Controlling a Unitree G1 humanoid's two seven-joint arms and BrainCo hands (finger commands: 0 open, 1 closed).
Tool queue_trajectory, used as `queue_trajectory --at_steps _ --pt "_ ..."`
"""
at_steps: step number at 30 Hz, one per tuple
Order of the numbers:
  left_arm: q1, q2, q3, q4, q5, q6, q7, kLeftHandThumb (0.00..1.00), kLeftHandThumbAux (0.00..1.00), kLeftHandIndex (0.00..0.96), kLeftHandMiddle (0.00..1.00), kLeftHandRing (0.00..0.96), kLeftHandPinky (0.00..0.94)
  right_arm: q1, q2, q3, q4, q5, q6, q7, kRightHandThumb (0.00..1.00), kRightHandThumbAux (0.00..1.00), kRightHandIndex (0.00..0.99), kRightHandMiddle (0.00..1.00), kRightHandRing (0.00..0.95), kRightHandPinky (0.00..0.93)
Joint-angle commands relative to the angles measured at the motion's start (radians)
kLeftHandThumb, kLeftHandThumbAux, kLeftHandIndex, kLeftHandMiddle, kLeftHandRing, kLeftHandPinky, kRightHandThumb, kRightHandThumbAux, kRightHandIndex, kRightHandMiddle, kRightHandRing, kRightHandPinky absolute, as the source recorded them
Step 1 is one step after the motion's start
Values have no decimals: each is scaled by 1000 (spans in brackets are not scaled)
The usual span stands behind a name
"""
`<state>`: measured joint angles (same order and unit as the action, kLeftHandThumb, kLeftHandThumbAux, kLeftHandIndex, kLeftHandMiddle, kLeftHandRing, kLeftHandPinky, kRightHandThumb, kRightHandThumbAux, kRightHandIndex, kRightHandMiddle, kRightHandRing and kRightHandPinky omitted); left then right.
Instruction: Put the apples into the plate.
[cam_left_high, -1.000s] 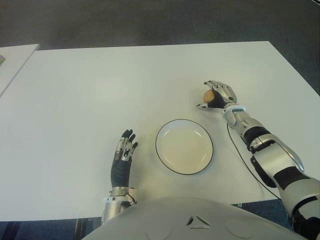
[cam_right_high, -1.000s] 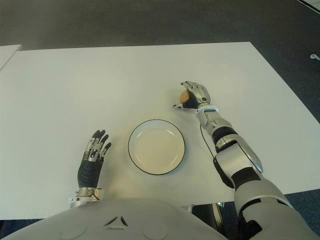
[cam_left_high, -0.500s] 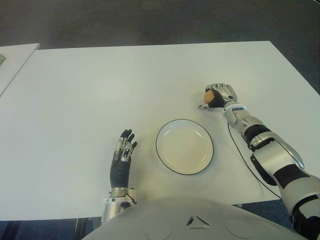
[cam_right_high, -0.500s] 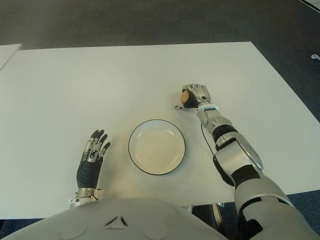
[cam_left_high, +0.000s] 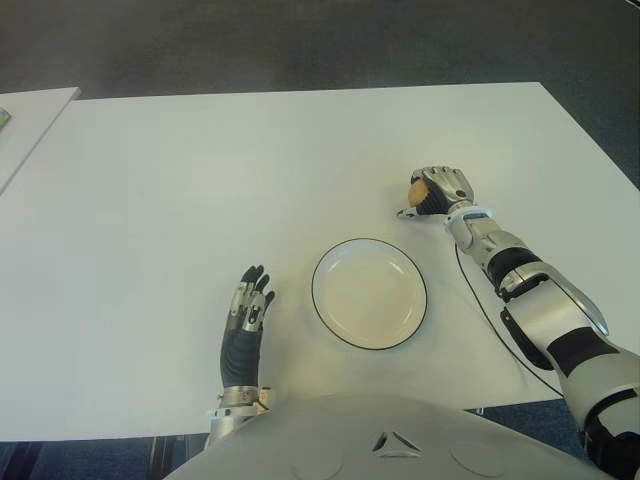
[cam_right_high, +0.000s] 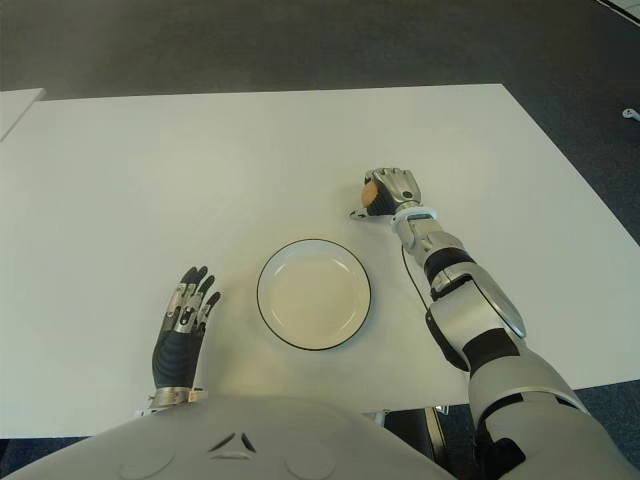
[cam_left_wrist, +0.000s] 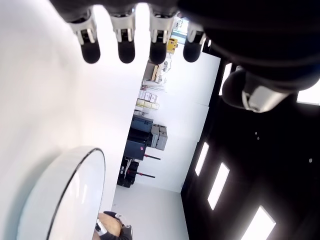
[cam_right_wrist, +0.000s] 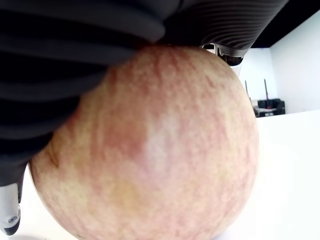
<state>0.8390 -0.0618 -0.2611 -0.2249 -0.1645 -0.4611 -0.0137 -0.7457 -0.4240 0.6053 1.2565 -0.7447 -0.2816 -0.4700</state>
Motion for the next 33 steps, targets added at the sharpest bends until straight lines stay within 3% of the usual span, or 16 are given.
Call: queue_trajectory --at_steps 1,23,27,30,33 --pt "-17 -52 -38 -19 -25 5 10 63 345 18 15 0 21 28 -12 4 23 -9 7 34 709 718 440 739 710 665" --pt "-17 -42 -28 -17 -24 -13 9 67 353 17 10 0 22 26 -10 -9 17 0 12 42 709 717 441 759 728 703" --pt "-21 -39 -24 -16 -24 -11 8 65 351 19 12 0 27 7 -17 -13 5 -1 13 54 709 717 441 773 740 719" --pt "-25 -38 -24 -20 -32 1 6 67 350 22 14 0 28 -63 -50 -31 -26 8 -7 92 710 717 441 785 749 730" --pt "-29 -37 -23 -21 -34 6 6 70 350 24 16 0 28 -85 -59 -43 -42 12 -14 105 710 717 441 795 756 741"
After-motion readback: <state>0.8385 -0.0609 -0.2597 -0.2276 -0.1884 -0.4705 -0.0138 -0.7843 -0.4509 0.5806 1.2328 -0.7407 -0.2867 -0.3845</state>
